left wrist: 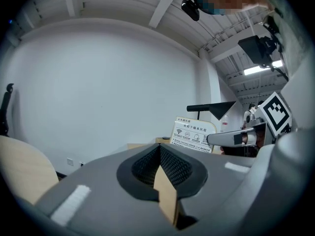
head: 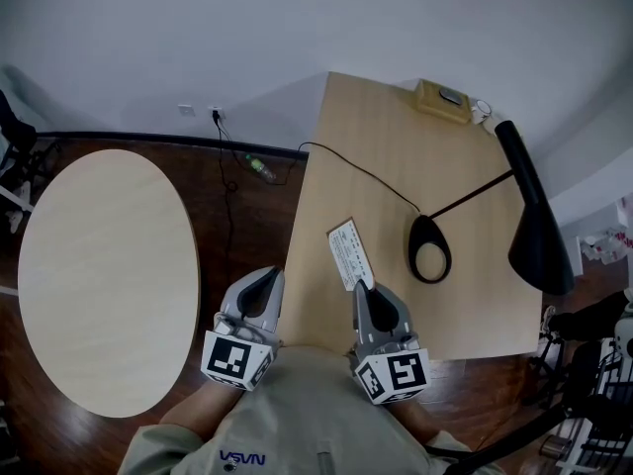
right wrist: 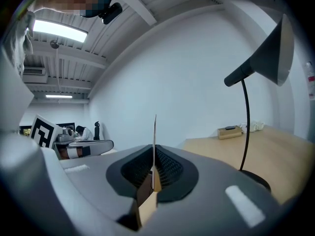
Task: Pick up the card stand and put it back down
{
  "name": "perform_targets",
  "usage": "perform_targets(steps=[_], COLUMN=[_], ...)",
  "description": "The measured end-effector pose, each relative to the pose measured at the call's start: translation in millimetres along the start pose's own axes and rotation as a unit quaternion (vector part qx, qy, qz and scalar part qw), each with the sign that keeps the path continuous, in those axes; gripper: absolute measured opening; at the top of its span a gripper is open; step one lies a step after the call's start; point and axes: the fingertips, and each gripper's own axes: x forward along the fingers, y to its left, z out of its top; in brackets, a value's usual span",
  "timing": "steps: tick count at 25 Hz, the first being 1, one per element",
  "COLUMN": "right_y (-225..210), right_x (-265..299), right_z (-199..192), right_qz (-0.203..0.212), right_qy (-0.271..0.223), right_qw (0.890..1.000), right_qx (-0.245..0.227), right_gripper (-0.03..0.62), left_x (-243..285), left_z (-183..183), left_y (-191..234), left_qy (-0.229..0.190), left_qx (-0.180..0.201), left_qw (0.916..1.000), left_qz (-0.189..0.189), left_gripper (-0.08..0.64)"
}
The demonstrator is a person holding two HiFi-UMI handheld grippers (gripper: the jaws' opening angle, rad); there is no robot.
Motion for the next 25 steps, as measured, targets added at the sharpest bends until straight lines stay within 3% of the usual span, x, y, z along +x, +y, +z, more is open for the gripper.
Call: perform_targets(steps=[25], right_y=[9.5], right_x=[3.3], right_z=[-6.3], right_qz=[0.006], right_qy=[0.005], right_qw=[1.0], right_qx=[-0.001], right_gripper=[0.015], left_x=[-10.8], left_z=[-7.7], left_y=[-5.1], left_qy=[0.005], left_qx=[0.011], left_qw=[0.9997], left_qz=[-0.022], left_gripper=[0.003])
